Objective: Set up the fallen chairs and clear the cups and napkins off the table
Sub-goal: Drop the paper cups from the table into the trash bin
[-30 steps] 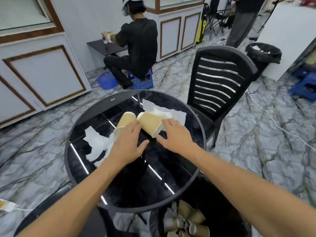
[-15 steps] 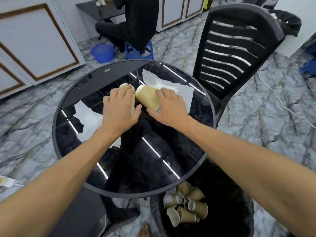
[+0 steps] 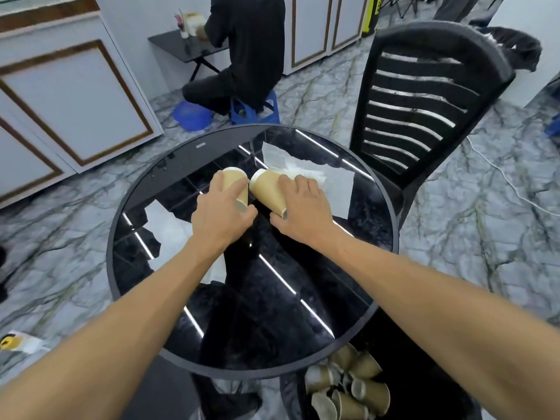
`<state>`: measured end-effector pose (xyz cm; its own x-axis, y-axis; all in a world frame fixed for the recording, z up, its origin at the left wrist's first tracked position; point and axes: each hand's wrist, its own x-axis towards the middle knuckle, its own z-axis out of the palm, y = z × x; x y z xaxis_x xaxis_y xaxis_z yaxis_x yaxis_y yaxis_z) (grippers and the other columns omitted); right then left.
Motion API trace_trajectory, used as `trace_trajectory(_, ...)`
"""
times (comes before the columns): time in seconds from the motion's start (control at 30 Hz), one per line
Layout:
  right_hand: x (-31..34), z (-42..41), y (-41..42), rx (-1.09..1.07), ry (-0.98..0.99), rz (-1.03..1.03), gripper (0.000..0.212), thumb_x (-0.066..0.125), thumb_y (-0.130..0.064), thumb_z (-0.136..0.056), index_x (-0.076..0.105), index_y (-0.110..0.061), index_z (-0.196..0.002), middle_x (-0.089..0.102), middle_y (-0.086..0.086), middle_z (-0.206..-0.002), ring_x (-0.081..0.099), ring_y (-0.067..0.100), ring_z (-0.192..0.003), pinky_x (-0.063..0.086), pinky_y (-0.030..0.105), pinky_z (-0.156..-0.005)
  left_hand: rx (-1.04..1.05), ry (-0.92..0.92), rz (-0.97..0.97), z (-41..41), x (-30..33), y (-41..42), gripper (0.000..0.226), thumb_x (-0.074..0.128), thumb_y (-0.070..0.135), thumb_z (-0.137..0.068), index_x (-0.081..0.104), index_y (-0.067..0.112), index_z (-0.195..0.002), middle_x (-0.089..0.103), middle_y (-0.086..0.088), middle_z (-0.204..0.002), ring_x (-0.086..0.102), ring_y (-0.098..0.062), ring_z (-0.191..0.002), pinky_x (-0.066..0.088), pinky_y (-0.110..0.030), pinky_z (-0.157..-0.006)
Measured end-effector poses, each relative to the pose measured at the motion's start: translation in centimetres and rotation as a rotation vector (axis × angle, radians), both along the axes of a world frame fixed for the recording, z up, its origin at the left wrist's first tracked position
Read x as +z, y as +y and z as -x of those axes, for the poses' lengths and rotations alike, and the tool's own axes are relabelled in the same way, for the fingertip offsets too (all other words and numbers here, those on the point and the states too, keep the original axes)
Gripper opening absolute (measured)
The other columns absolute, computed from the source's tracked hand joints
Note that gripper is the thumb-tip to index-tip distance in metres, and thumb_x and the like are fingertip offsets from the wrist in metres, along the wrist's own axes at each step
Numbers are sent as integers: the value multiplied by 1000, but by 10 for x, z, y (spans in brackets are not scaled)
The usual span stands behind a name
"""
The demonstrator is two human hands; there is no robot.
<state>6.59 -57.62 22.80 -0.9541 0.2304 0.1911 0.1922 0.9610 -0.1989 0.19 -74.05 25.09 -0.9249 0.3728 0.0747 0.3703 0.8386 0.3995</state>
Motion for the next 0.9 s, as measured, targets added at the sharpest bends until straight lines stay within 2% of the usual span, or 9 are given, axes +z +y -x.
trace_trajectory(0.1,7,-5,-4,-9,11,36,71,62,-45,-73,45,-10,-132,54,16,-105,47,34,-96,46,42,-77,-2,3,0,-6,2,-3,49,62,45,-79,49,48,-125,28,3,-156,54,-42,-107,45,-42,-72)
trace_trajectory(0.27,26,-29,7,-1,19,52,69,62,-47,-75,44,-12,-132,53,14,-109,45,33,-101,45,40,-80,7,8,26,-23,13,-8,54,63,44,-82,48,45,-134,26,4,-158,51,-42,-111,42,-40,-72)
trace_trajectory(0.37,38,-54,21,-23,9,27,71,61,-49,-76,44,-12,-133,53,13,-112,45,32,-101,45,40,-83,-17,21,27,-41,23,-2,54,63,45,-81,48,46,-134,27,4,-157,51,-42,-110,48,-43,-76)
trace_trajectory(0.43,45,-74,31,-46,0,19,71,61,-50,-76,43,-12,-134,53,13,-112,45,32,-100,46,41,-84,-34,32,17,-58,30,6,53,62,44,-81,49,46,-133,28,5,-157,52,-41,-109,47,-41,-74)
trace_trajectory(0.5,50,-99,41,-68,-1,29,71,60,-50,-77,43,-13,-134,53,12,-112,45,31,-99,46,41,-85,-55,19,10,-78,35,17,53,62,43,-82,48,46,-133,26,7,-158,51,-40,-111,43,-39,-72)
trace_trajectory(0.63,55,-159,62,-126,-28,53,68,60,-51,-78,43,-13,-132,52,10,-112,45,30,-101,45,40,-84,-135,-29,10,-123,42,43,56,62,45,-82,46,48,-136,24,7,-160,49,-39,-120,50,-45,-80)
trace_trajectory(0.9,31,-295,105,-255,-125,72,67,54,-55,-76,47,-12,-128,56,12,-116,49,32,-104,47,40,-86,-338,-70,26,-233,34,103,50,58,45,-85,45,46,-133,25,7,-158,51,-36,-110,52,-44,-77)
